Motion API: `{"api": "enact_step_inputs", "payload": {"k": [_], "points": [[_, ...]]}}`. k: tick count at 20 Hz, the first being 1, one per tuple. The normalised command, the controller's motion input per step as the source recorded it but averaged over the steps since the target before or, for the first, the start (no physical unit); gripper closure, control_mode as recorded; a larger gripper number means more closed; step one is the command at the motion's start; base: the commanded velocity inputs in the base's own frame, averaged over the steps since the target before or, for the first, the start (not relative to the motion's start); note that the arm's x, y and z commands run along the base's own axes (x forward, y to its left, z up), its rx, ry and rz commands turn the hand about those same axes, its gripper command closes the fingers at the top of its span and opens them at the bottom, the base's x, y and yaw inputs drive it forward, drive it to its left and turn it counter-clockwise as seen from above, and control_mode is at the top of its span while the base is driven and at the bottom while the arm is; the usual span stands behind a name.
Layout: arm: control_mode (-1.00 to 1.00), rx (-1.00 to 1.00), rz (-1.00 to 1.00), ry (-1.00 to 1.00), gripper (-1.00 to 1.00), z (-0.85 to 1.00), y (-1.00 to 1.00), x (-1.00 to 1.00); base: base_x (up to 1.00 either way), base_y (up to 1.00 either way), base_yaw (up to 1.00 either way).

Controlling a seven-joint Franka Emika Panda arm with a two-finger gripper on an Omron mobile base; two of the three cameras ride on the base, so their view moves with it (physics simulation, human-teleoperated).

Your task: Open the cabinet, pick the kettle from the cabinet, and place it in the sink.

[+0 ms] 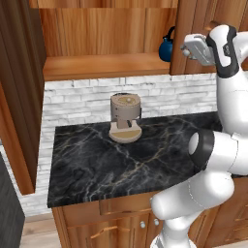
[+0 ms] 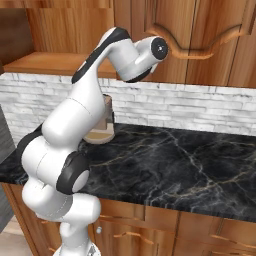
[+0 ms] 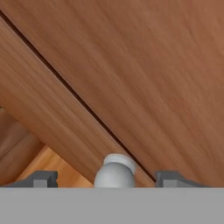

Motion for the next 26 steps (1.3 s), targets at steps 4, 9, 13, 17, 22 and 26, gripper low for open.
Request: {"api": "enact_step_inputs", "payload": {"k": [4,9,13,17,22,26], "points": [[-1.0,0.0,0.0,0.0,-1.0,-0.07,0.2,0.33,0.0,0.0,0.0],[-1.0,0.03,0.01,0.0,-1.0,-0.11,0.21,0.13,0.0,0.0,0.0],[-1.0,0.0,0.0,0.0,-1.0,-0.2,0.2,0.16,0.0,0.0,0.0],[-1.0,0.0,0.0,0.0,-1.0,-0.25,0.13,0.11,0.0,0.0,0.0],[-1.0,0.0,-0.02,0.0,-1.0,-0.11,0.0,0.02,0.0,0.0,0.0],[-1.0,-0.04,-0.06,0.0,-1.0,0.0,0.0,0.01,0.0,0.0,0.0]]}}
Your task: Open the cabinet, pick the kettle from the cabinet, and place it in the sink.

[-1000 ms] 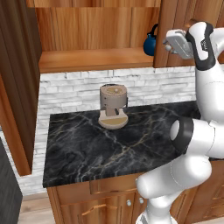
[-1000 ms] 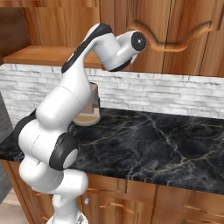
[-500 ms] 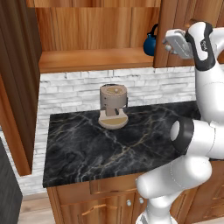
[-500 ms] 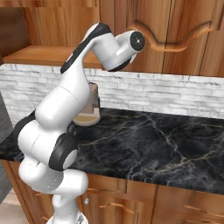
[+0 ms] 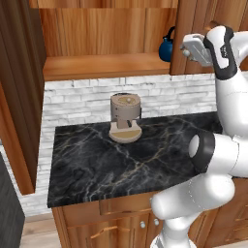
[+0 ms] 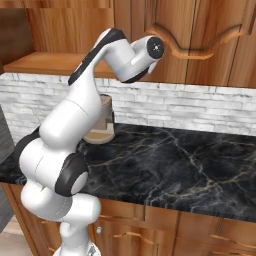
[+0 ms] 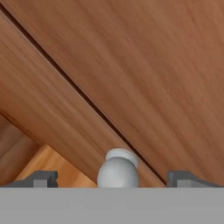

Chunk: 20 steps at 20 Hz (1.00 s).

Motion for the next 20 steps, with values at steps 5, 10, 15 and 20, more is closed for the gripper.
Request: {"api": "enact_step_inputs", "payload": {"k": [5,10,15,20], "points": [[-1.0,-0.05,-0.06,0.0,-1.0,0.0,0.0,0.13,0.0,0.0,0.0],[-1.0,-0.02,-0.04,0.03,-1.0,-0.01,-0.01,0.16,0.0,0.0,0.0],[-1.0,-0.02,-0.07,0.04,-1.0,-0.01,-0.03,0.09,0.0,0.0,0.0],[-1.0,0.0,-0.05,0.03,1.0,-0.03,0.0,0.11,0.0,0.0,0.0]]}}
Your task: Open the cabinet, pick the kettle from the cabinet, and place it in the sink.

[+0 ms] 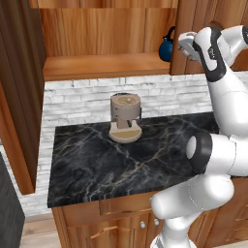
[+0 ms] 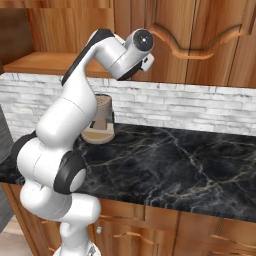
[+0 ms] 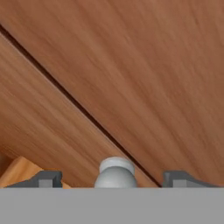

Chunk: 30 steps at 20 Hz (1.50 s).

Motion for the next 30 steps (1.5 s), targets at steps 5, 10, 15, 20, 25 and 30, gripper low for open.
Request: {"api": "enact_step_inputs", "payload": {"k": [5,10,15,20,25,30], "points": [[-1.0,0.0,-0.03,0.04,1.0,-0.05,0.0,0.09,0.0,0.0,0.0],[-1.0,0.0,0.0,0.0,1.0,-0.02,-0.01,0.03,0.0,0.0,0.0],[-1.0,0.0,-0.01,0.0,1.0,0.02,0.1,0.0,0.0,0.0,0.0],[-1.0,0.0,-0.03,0.0,1.0,0.02,0.07,-0.05,0.0,0.0,0.0],[-1.0,0.0,0.0,0.0,1.0,0.0,0.0,-0.28,0.0,0.0,0.0],[-1.0,0.0,0.0,-0.07,1.0,0.0,-0.01,-0.42,0.0,0.0,0.0]]}}
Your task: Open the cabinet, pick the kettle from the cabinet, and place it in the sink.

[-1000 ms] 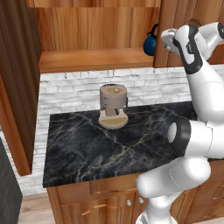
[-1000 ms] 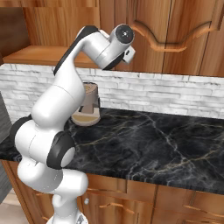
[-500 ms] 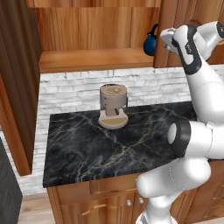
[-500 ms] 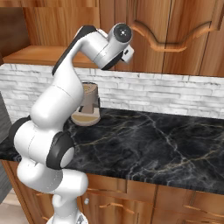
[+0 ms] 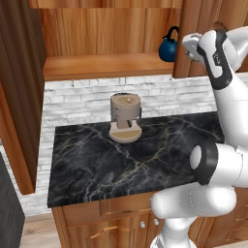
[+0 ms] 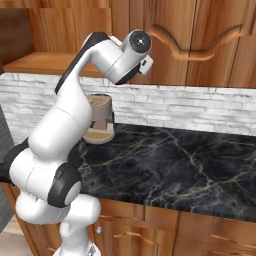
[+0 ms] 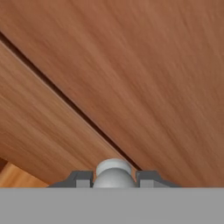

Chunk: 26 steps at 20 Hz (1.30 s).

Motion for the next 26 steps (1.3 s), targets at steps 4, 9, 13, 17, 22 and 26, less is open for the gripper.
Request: {"api": "enact_step_inputs", "payload": {"k": [4,9,13,17,22,26], "points": [[-1.0,0.0,0.0,-0.12,1.0,0.0,-0.11,-0.49,0.0,0.0,0.0],[-1.0,0.0,0.0,-0.08,1.0,0.0,-0.21,-0.49,0.0,0.0,0.0],[-1.0,0.03,0.0,-0.05,1.0,0.0,-0.28,-0.52,0.0,0.0,0.0],[-1.0,0.03,0.0,-0.04,1.0,0.03,-0.31,-0.54,0.0,0.0,0.0],[-1.0,0.03,0.0,-0.03,1.0,0.04,-0.32,-0.53,0.0,0.0,0.0],[-1.0,0.01,0.0,-0.03,1.0,0.04,-0.38,-0.54,0.0,0.0,0.0]]}}
